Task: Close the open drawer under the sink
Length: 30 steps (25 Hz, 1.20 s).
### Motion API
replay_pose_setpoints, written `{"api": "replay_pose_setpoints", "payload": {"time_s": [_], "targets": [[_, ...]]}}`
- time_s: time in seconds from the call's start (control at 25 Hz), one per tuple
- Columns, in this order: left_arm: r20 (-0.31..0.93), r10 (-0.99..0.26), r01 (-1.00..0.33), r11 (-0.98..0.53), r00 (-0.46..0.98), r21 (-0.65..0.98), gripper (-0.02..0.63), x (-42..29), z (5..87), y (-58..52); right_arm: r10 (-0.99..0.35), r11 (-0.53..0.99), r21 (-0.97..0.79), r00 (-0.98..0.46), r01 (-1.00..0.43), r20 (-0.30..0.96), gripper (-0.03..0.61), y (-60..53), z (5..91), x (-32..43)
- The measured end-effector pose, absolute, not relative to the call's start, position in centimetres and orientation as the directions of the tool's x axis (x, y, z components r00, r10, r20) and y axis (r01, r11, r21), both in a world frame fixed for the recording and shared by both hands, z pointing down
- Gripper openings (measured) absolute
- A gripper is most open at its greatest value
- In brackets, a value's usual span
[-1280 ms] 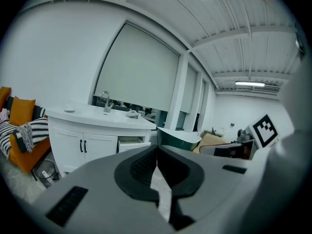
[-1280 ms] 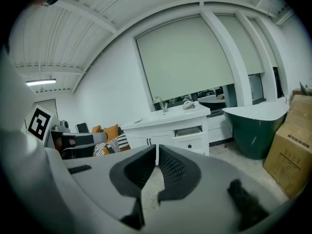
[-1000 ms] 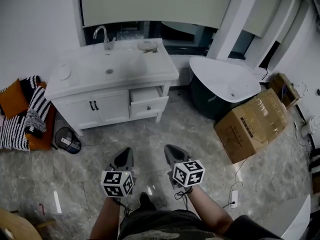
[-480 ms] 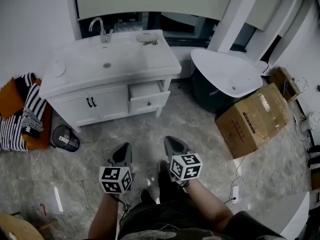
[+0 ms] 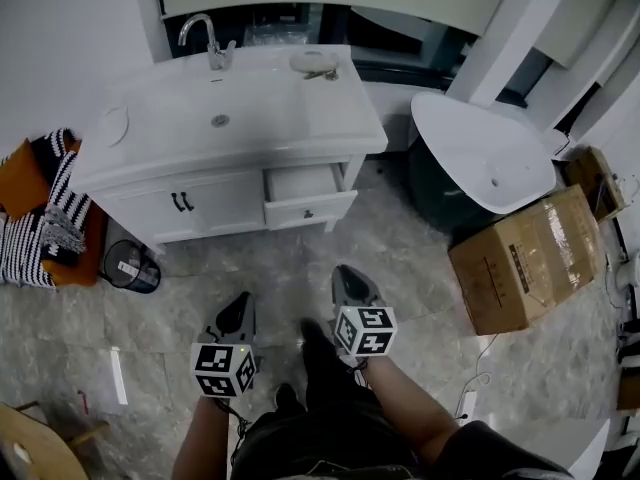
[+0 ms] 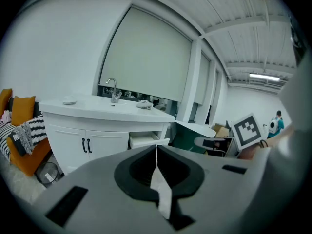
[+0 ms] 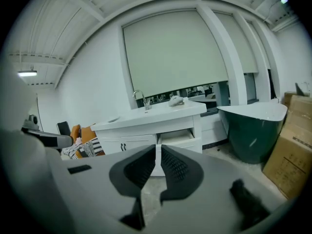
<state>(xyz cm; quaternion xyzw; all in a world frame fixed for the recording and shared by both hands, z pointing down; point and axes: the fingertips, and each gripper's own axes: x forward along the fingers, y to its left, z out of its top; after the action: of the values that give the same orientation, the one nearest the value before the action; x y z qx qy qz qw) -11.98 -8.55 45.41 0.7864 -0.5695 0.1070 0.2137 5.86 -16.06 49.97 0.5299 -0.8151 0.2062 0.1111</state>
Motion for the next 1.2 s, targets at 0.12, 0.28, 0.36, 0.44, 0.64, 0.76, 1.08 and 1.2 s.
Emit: {"api": "replay_pose_setpoints", "payload": {"time_s": [0.12, 0.28, 0.36, 0.44, 0.64, 0.76, 1.08, 1.2], "targets": [[0.434, -0.850, -0.950, -0.221, 0.299, 0.221, 0.015, -12.2, 46.6, -10.2, -0.799, 0.356, -0.241, -0.428, -0.903, 0.422, 0.032, -18.1, 52.2, 6.1], [0.463, -0.848, -0.960, -0.175, 0.259, 0.217, 0.015, -12.8, 48.4, -12.6, -0.782, 0.365, -0.218, -0.426, -0.905, 0.455, 0.032, -20.9, 54.5, 6.1], [0.479, -0.843, -0.962, -0.146, 0.242, 0.230, 0.015, -12.9, 49.6, -13.9, -0.771, 0.381, -0.202, -0.430, -0.902, 0.469, 0.032, -22.5, 55.6, 6.0], [0.507, -0.831, -0.964, -0.116, 0.227, 0.241, 0.015, -13.1, 50.9, -14.8, -0.756, 0.385, -0.207, -0.436, -0.900, 0.488, 0.032, -23.7, 56.9, 5.9], [0.543, -0.818, -0.963, -0.049, 0.191, 0.266, 0.015, -13.6, 53.4, -16.3, -0.722, 0.425, -0.209, -0.469, -0.881, 0.508, 0.032, -25.9, 59.2, 4.4], [0.555, -0.812, -0.955, -0.010, 0.182, 0.297, 0.015, -13.1, 55.2, -17.1, -0.704, 0.427, -0.211, -0.469, -0.880, 0.533, 0.033, -27.3, 61.2, 4.3], [0.608, -0.768, -0.942, 0.018, 0.202, 0.334, 0.015, -10.4, 60.7, -18.4, -0.668, 0.408, -0.202, -0.442, -0.890, 0.599, 0.146, -29.8, 67.0, 4.4], [0.625, -0.754, -0.938, 0.033, 0.204, 0.346, 0.015, -9.8, 62.5, -18.5, -0.650, 0.417, -0.198, -0.443, -0.887, 0.617, 0.153, -30.4, 69.2, 4.0]]}}
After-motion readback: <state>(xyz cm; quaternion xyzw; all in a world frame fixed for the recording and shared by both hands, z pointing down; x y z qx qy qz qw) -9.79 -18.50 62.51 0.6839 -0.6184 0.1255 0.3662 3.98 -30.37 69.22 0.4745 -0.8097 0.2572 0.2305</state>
